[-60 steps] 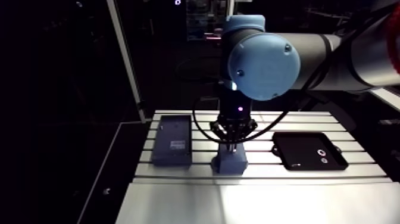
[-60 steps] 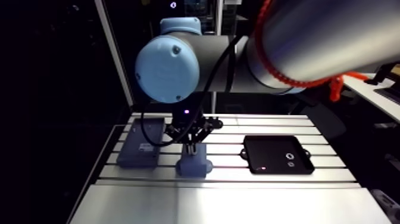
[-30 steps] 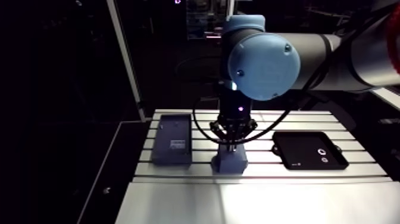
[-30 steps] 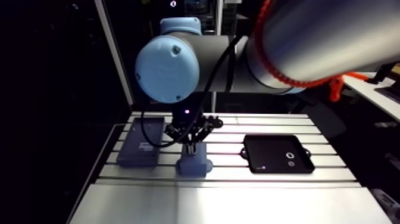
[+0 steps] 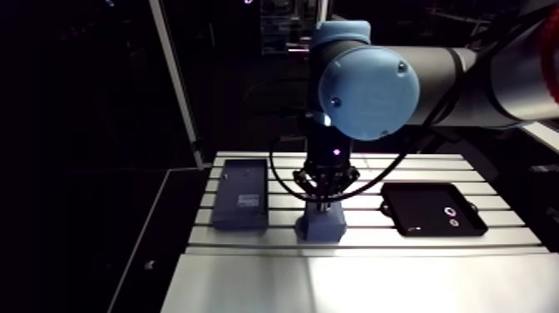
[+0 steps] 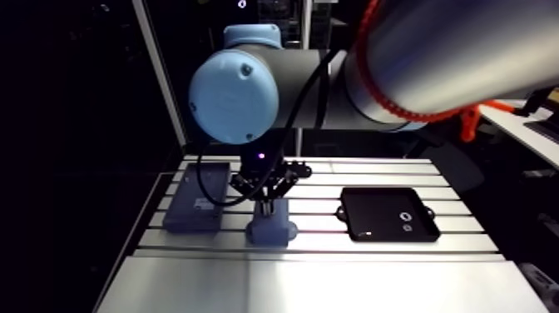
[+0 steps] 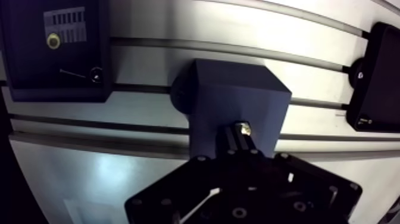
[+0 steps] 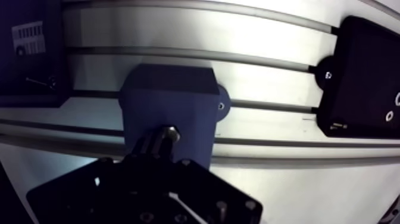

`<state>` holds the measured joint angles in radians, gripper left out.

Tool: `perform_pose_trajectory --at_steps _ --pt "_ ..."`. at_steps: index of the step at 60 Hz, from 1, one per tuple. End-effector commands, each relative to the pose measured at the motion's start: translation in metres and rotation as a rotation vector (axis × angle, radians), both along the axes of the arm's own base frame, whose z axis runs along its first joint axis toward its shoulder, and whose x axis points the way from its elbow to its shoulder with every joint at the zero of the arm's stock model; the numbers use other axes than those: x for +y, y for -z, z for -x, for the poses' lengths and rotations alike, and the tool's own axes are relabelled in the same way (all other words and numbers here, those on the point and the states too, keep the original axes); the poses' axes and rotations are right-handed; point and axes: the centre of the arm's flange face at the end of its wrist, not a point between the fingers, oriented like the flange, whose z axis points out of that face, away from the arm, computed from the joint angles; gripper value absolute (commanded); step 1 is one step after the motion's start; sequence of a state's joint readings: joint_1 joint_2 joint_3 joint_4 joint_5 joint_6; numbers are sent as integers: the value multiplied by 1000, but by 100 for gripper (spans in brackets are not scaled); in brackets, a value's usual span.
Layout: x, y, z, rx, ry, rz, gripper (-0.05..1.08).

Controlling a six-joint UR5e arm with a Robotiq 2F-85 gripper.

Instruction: Pick up the M10 bolt and insert it into the hex recess until seated.

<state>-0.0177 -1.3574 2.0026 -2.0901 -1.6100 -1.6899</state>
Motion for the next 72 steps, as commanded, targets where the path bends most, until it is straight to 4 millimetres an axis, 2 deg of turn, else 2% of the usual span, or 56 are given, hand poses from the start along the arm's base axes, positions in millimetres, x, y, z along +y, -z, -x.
perform_pose_trajectory --at_steps 1,48,68,72 --pt "0 1 -1 -4 -10 0 108" --pt "0 1 -1 -3 -14 0 108" --pt "1 -15 2 21 -15 -1 106" --pt "0 -21 1 26 -17 -3 101"
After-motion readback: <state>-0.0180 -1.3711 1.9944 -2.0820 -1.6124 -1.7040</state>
